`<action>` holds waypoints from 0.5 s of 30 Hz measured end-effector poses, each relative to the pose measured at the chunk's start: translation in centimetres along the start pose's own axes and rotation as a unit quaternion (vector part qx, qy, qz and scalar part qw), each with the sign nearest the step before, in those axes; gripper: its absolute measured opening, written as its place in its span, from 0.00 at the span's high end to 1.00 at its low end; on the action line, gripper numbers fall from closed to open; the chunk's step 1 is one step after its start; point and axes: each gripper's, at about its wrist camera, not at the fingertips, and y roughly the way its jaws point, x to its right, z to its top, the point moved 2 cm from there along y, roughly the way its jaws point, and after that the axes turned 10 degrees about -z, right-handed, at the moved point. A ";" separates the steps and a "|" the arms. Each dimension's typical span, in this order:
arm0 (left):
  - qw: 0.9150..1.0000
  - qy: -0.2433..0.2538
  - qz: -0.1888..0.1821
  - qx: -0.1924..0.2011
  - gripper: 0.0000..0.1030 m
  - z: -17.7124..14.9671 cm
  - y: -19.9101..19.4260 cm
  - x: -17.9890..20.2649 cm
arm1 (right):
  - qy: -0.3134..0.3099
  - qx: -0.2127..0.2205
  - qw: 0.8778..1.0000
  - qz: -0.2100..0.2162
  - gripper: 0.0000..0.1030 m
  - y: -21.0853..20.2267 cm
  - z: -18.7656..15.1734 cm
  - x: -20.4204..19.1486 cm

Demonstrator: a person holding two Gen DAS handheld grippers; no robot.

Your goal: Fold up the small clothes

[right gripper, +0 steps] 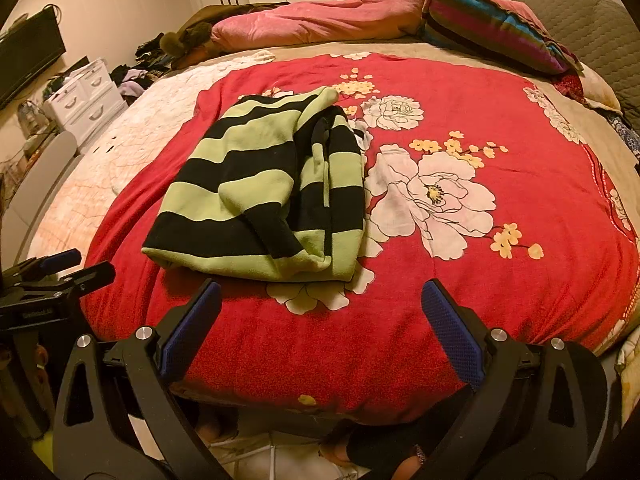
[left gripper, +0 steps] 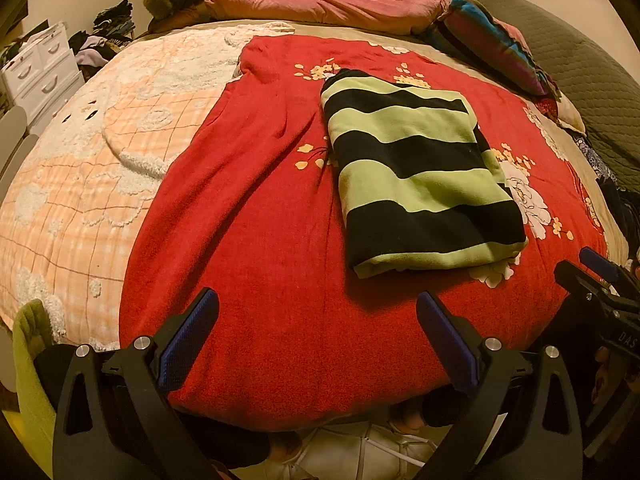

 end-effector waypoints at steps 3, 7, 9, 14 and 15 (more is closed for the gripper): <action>1.000 0.000 0.000 0.001 0.04 0.0 0.0 0.0 | 0.000 -0.001 1.000 0.000 0.09 0.0 0.0 0.0; 1.000 0.000 0.001 0.001 0.04 0.1 -0.1 0.0 | -0.001 0.000 1.000 0.000 0.09 0.0 0.0 0.0; 1.000 0.000 0.001 0.001 0.04 0.1 -0.1 0.0 | 0.000 0.000 1.000 0.000 0.09 0.0 0.0 0.0; 1.000 0.000 0.001 0.001 0.04 0.1 -0.1 0.0 | -0.001 0.000 1.000 0.000 0.09 0.0 0.0 0.0; 1.000 0.000 0.002 0.001 0.04 0.1 -0.1 0.0 | -0.001 0.000 1.000 -0.001 0.09 0.0 0.0 0.0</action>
